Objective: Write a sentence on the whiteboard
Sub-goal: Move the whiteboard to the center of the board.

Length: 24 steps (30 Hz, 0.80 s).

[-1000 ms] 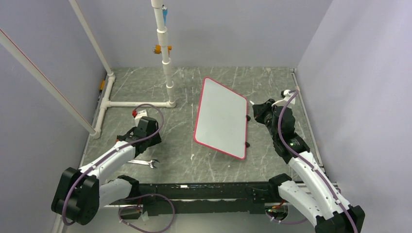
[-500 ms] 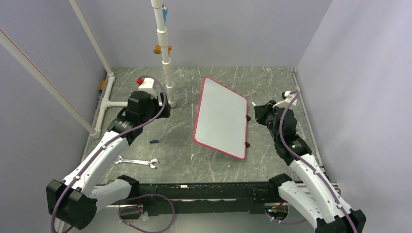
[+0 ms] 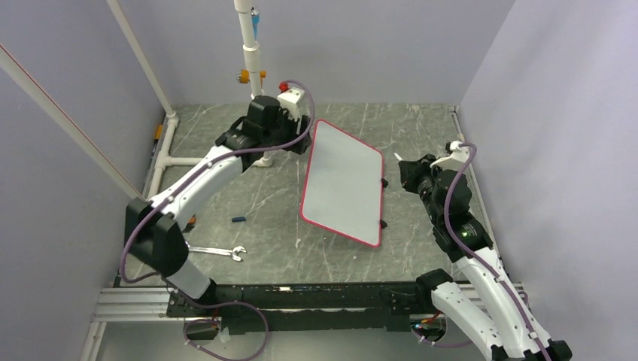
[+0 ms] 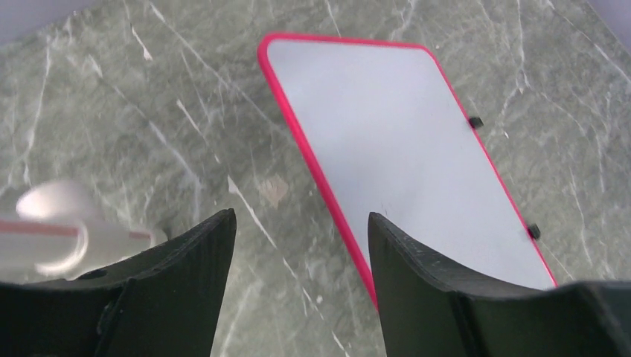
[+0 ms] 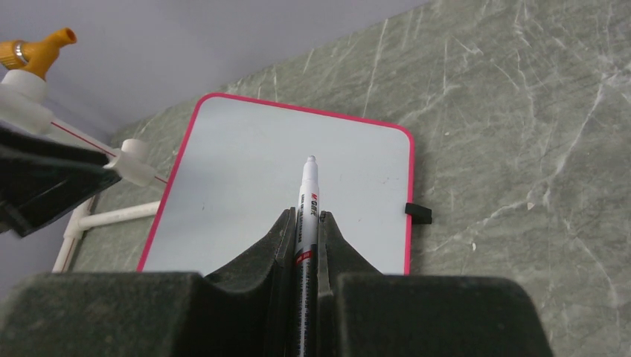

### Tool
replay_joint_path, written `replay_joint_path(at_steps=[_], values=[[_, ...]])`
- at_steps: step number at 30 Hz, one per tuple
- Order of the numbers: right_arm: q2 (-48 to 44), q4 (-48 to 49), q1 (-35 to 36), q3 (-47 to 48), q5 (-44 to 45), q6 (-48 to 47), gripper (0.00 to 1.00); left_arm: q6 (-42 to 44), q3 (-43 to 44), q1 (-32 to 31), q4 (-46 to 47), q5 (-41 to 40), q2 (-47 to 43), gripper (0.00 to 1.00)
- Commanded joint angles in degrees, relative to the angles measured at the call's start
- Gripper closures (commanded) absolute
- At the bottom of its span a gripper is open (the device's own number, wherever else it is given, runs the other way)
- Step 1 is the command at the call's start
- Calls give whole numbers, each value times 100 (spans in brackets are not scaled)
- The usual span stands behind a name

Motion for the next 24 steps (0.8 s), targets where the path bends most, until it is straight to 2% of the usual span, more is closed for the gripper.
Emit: replay_joint_path(at_steps=[1,8,11,13,18,24], values=[[-163,-49,-13,261,-6,-104,100,190,939,-54,-112,101,698,34],[-280,-202,-10,365,27,-180,100,274,2195,-155,-638,-157,1942,41],[-308,-231,-13,381,35,-231,100,210,2534,-162,-789,-369,2276,48],[-310,-253,-13,389,42,-251,100,153,2684,-155,-843,-460,2455,52],[-316,-254,-17,368,61,-319,100,153,2778,-198,-764,-378,2647,56],[-323,-307,-13,364,134,-388,100,552,3041,-314,-792,-7,2885,60]])
